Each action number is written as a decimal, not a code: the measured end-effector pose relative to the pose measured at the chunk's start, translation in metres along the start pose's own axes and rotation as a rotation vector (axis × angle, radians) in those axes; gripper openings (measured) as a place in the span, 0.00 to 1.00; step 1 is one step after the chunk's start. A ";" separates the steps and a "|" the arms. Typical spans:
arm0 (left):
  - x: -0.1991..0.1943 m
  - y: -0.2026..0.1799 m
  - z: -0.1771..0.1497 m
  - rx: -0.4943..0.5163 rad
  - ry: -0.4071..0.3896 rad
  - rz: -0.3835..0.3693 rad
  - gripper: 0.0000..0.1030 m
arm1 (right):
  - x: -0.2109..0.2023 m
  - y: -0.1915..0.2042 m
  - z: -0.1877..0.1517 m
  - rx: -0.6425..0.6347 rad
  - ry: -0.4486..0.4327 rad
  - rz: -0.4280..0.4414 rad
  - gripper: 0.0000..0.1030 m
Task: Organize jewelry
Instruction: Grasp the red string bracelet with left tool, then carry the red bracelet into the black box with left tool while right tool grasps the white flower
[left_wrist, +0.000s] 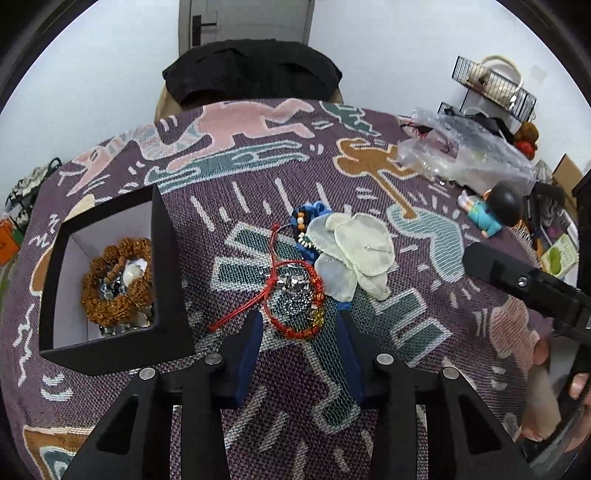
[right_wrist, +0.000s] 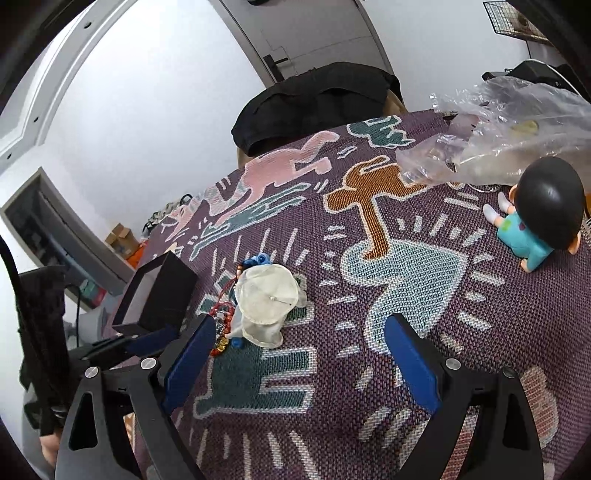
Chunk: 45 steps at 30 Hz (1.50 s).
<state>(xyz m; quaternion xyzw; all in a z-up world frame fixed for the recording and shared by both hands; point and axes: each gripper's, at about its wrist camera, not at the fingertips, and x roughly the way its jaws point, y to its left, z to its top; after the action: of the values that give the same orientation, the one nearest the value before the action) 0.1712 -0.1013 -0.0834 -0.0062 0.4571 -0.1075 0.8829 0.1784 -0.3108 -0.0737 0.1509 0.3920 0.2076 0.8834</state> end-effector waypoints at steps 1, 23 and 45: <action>0.002 0.000 0.000 0.003 0.002 0.006 0.41 | 0.001 -0.001 -0.001 0.002 0.001 0.001 0.90; 0.014 0.025 0.003 -0.083 -0.031 0.038 0.02 | 0.014 0.010 -0.006 -0.017 0.027 0.028 0.87; -0.062 0.041 0.034 -0.086 -0.195 -0.001 0.02 | 0.073 0.034 0.015 -0.044 0.147 -0.001 0.75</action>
<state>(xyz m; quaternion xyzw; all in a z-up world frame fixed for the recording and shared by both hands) 0.1710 -0.0521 -0.0181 -0.0548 0.3731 -0.0872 0.9221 0.2258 -0.2476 -0.0955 0.1156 0.4511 0.2261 0.8556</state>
